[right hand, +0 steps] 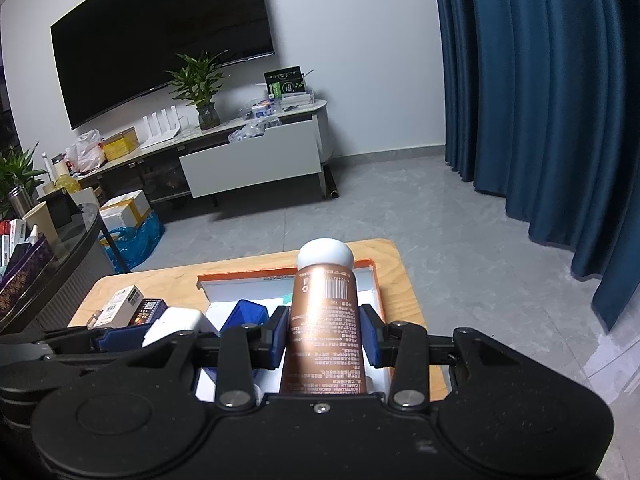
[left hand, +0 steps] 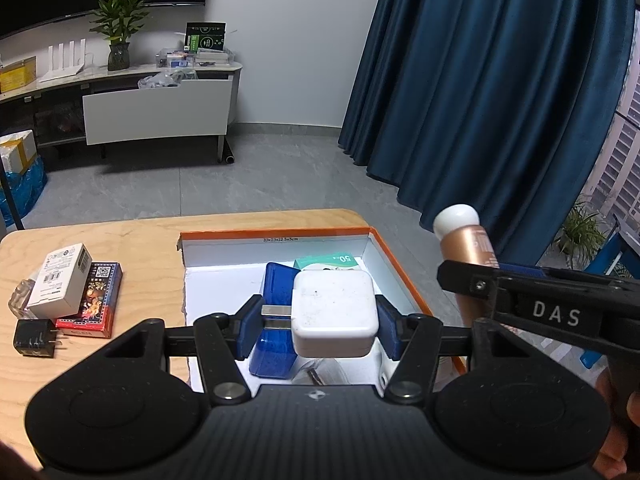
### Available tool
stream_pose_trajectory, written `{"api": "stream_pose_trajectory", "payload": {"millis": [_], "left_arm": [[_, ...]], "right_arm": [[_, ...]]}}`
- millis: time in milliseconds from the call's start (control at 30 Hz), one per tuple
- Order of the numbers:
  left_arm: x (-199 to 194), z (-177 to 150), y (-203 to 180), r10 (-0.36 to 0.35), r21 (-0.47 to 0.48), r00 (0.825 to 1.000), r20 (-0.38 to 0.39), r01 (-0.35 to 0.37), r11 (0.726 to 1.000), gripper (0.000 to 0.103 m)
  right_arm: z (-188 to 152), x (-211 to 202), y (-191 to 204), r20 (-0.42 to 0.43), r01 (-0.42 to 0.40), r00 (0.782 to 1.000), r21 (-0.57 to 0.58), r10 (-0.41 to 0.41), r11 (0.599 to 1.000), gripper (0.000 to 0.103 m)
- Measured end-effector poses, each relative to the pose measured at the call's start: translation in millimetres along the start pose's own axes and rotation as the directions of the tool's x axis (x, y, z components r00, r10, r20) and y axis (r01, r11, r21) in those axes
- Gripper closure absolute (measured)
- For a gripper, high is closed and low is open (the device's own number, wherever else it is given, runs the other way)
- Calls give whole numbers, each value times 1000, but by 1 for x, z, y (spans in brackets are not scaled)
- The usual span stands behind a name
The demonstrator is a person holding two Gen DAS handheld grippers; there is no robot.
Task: Organize rigid objects
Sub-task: 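Carry the bronze spray bottle and white cube charger over the white box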
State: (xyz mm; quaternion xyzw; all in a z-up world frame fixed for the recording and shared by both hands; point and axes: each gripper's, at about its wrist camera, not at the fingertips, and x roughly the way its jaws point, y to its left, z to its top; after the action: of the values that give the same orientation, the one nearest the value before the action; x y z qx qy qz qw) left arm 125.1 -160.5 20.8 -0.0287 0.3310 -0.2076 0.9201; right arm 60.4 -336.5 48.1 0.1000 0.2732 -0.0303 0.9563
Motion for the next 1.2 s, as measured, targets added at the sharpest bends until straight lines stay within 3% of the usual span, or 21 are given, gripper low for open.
{"api": "stream_pose_trajectory", "payload": {"millis": [1200], "left_arm": [[18, -3, -12, -12, 45, 999, -37, 13, 999, 44]], "right_arm": [[22, 51, -11, -95, -34, 995, 23, 36, 999, 56]]}}
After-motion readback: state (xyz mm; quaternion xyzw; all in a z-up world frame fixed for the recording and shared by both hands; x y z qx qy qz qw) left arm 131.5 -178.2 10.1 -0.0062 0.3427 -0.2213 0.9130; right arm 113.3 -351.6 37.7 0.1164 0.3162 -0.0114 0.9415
